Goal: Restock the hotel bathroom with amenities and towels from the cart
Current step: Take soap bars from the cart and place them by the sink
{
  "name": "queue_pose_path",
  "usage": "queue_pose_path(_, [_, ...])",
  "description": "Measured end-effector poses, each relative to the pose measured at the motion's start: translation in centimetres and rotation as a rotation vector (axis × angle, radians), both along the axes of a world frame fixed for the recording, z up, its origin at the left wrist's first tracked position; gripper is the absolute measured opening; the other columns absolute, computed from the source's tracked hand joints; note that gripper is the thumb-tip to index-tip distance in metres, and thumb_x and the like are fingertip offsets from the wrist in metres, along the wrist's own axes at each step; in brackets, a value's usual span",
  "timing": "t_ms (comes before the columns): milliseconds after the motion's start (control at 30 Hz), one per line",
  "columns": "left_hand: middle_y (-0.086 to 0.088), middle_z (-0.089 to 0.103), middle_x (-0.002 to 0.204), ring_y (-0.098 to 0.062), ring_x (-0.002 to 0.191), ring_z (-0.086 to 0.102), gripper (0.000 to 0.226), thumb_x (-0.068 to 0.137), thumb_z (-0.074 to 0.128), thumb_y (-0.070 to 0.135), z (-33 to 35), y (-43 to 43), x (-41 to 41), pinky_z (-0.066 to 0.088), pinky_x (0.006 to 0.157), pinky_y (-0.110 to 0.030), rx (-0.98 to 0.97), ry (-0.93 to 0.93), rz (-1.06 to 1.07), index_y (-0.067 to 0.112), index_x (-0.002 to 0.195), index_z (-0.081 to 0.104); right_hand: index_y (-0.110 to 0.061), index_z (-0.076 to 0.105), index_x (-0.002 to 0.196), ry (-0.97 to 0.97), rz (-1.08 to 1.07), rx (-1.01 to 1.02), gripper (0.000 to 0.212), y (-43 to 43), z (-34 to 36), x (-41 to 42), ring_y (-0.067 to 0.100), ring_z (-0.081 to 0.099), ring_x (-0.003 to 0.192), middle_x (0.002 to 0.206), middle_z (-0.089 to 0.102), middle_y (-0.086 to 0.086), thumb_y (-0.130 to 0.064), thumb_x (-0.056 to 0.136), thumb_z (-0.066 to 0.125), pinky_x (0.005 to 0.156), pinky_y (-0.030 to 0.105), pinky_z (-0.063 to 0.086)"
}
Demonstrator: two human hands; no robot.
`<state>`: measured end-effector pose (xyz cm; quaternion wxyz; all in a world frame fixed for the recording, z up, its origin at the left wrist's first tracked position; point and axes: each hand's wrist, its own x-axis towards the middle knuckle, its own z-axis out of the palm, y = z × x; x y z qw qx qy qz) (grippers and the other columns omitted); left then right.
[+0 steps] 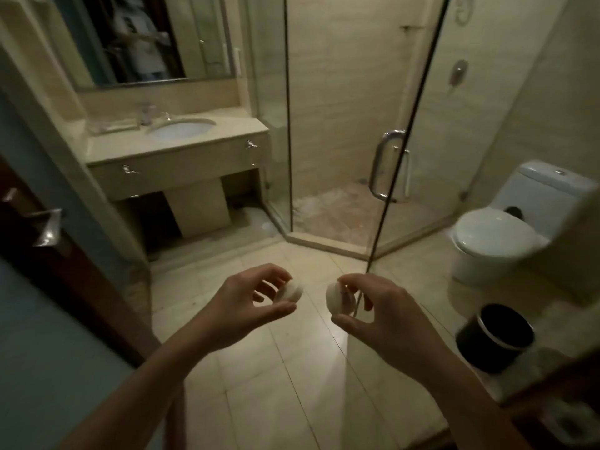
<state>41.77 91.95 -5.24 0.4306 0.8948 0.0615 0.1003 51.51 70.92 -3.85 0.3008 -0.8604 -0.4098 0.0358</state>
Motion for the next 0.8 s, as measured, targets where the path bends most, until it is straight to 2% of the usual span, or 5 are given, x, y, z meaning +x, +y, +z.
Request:
queue_pose_path(100, [0.009, 0.064, 0.097, -0.006, 0.087, 0.063, 0.045, 0.065, 0.062, 0.06, 0.0, 0.9, 1.3, 0.056, 0.075, -0.028, -0.061, -0.025, 0.118, 0.034, 0.101, 0.059, -0.027, 0.056, 0.116, 0.02, 0.075, 0.02, 0.042, 2.3, -0.1, 3.1, 0.001, 0.048, 0.079, 0.098, 0.058, -0.015, -0.037, 0.078, 0.07, 0.071, 0.02, 0.044])
queue_pose_path(267, [0.012, 0.063, 0.097, -0.003, 0.087, 0.063, 0.044, 0.059, 0.062, 0.062, -0.7, 2.5, 2.6, 0.055, 0.075, -0.024, -0.157, -0.025, 0.283, 0.04, 0.097, 0.056, -0.026, 0.056, 0.116, 0.036, 0.2, 0.029, 0.042, 6.4, -0.8, 6.6, -0.002, 0.047, 0.076, 0.099, 0.058, -0.014, -0.035, 0.078, 0.071, 0.066, 0.013, 0.038])
queue_pose_path(367, [0.01, 0.063, 0.098, -0.003, 0.088, 0.062, 0.037, 0.068, 0.071, 0.057, -0.9, 4.4, 3.4, 0.054, 0.076, -0.022, -0.196, -0.018, 0.359, 0.039, 0.096, 0.056, -0.028, 0.056, 0.115, 0.056, 0.247, 0.031, 0.041, 9.2, -1.1, 8.4, 0.0, 0.049, 0.078, 0.099, 0.058, -0.015, -0.036, 0.079, 0.07, 0.066, 0.015, 0.04])
queue_pose_path(467, [0.006, 0.064, 0.1, -0.01, 0.092, 0.063, 0.034, 0.068, 0.064, 0.048, -1.5, 7.1, 4.0, 0.054, 0.08, -0.025, -0.231, -0.016, 0.417, 0.035, 0.099, 0.058, -0.029, 0.055, 0.116, 0.059, 0.295, 0.022, 0.041, 12.6, -1.6, 10.0, -0.001, 0.049, 0.079, 0.1, 0.057, -0.017, -0.037, 0.079, 0.07, 0.066, 0.015, 0.039])
queue_pose_path(800, [0.009, 0.064, 0.1, 0.0, 0.09, 0.061, 0.035, 0.07, 0.063, 0.045, -1.4, 23.3, 9.7, 0.052, 0.074, -0.019, -0.249, -0.009, 0.491, 0.033, 0.102, 0.058, -0.033, 0.052, 0.121, 0.034, 0.419, -0.018, 0.043, 29.6, -0.7, 17.6, 0.0, 0.049, 0.086, 0.105, 0.052, -0.02, -0.039, 0.081, 0.066, 0.075, 0.018, 0.045])
